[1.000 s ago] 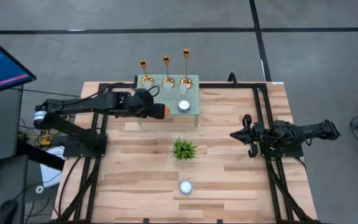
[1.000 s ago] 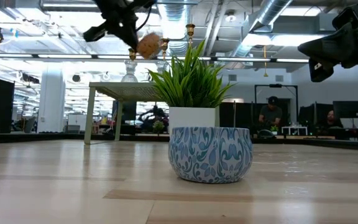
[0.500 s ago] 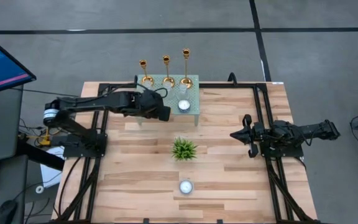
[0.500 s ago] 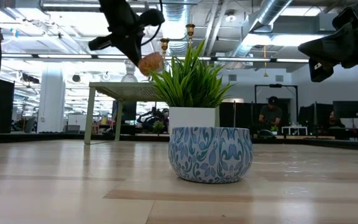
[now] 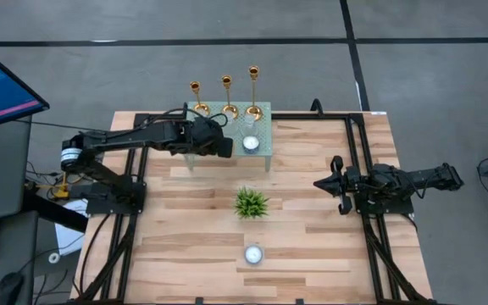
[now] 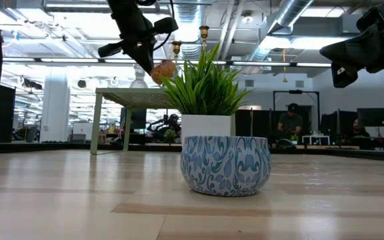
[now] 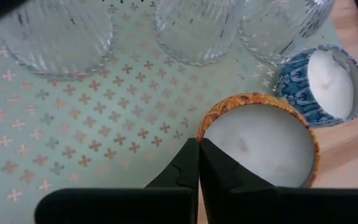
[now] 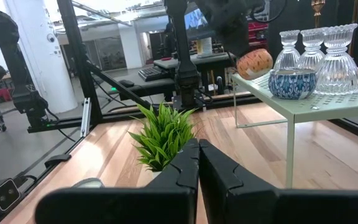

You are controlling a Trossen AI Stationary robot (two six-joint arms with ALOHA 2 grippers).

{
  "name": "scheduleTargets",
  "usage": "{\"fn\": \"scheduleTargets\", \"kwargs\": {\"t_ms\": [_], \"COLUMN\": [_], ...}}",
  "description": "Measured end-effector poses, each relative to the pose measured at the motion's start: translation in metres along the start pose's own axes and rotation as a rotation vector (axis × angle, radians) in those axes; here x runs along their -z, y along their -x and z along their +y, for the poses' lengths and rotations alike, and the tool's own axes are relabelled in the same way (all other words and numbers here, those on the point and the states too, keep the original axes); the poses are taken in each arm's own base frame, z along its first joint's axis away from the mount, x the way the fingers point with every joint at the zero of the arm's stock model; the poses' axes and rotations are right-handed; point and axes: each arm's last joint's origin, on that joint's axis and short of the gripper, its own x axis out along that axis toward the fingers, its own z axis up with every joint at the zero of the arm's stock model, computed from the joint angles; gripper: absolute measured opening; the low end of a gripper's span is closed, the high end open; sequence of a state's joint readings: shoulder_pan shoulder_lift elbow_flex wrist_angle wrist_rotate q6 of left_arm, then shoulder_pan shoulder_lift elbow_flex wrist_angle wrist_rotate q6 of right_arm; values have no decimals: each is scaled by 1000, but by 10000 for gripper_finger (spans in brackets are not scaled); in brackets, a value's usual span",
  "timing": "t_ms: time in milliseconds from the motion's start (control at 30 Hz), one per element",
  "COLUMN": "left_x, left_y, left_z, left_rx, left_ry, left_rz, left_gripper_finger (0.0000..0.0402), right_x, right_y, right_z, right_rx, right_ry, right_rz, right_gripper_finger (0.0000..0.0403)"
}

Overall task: Pick & Place candle stick holders
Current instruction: Put the orange scented candle on the shelf aligned with the other scented candle

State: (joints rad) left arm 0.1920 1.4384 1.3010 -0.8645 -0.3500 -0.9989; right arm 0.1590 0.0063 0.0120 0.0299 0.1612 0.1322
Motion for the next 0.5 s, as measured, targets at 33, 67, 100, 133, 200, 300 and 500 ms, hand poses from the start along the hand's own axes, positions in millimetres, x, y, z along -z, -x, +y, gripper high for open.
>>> {"fn": "scheduleTargets", "kwargs": {"t_ms": [33,67,100,133,200,300,500], "left_x": [-1,-1,-3,-4,-5,-5,-4], "left_y": [0,-1,-1,-1,-2,-2,-10], "left_z": [1,1,2,2,3,3,0], "left_rx": [-4,-6,-12,-17,-20,-16,-29], "left_ry": [2,4,8,11,16,2,-12], "left_rz": [-2,-7,-16,-22,-25,-23,-14], "left_gripper_finger": [1,1,1,1,1,1,1], "right_x": [0,0,0,0,0,0,0], "right_y": [0,0,0,0,0,0,0], "right_z": [0,0,0,0,0,0,0], "right_rx": [0,0,0,0,0,0,0], "right_ry": [0,0,0,0,0,0,0], "right_rz": [0,0,0,0,0,0,0], "right_gripper_finger": [0,0,0,0,0,0,0]}}
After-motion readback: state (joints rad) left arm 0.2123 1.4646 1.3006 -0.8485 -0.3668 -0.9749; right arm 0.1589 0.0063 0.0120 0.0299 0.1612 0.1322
